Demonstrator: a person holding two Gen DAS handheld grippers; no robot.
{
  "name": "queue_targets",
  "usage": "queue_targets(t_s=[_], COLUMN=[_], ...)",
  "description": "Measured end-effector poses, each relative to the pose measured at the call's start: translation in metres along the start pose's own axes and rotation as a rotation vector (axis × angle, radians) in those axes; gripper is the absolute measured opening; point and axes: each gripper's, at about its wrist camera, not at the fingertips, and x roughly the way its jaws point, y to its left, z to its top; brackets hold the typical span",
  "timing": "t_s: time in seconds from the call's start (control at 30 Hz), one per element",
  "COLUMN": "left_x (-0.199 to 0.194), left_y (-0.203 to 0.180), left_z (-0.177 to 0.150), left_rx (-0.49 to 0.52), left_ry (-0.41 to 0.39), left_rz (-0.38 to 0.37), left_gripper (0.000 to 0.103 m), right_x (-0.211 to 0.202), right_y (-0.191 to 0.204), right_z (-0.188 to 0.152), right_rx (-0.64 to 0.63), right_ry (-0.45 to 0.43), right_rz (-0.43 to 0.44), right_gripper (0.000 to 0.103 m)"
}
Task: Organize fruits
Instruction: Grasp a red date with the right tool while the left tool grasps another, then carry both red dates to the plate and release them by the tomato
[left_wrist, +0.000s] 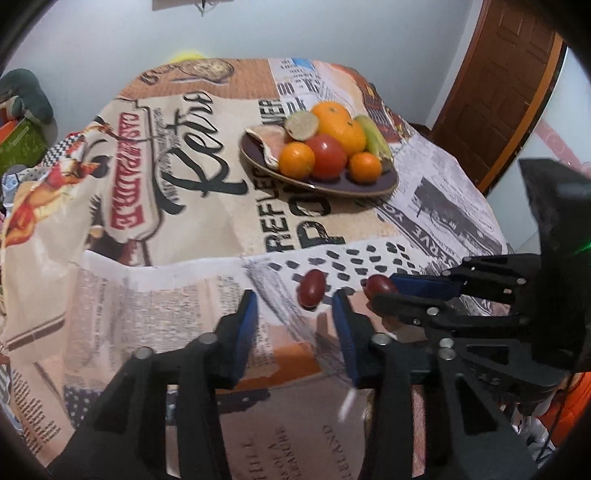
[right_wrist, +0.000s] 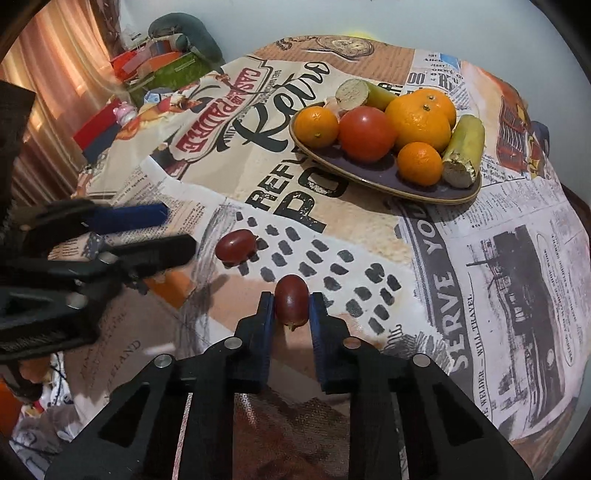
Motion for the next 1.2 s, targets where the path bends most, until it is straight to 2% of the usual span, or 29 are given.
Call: queue_targets(t_s=[0.2, 0.37, 0.53, 0.83, 1.2], left_x=[0.023, 0.033, 0.031, 0.006, -0.002], left_y=[-0.009, -0.010, -0.006, -0.016, -0.030], left_z=[0.005, 0.009, 0.010, 0.023, 0.068], left_rx=[-0.006, -0.014, -0.019, 0.013, 0.039], left_ry=[0.041, 0.053, 0.049, -0.022, -0.115], left_rz=[-0.014, -0.022, -0.026, -0.036, -0.057], left_gripper=[0.033, 0.020, 0.019, 0.019, 0.019], right_x=[-0.013, -0.021, -0.029, -0.039, -0.043], right_y=[-0.013, -0.023, -0.030, -0.033, -0.047], right_z=[0.000, 0.001, 0.003, 0.012, 0.037], right_rx=[0.030, 0.049, 0.063, 0.045, 0.051], right_ry=[-0.038, -0.057, -0.081, -0.118, -0.188], right_rz=[-0.012, -0.018, -0.022, -0.053, -0.080], right_gripper=[0.017, 0.017, 0.017, 0.017, 0.017])
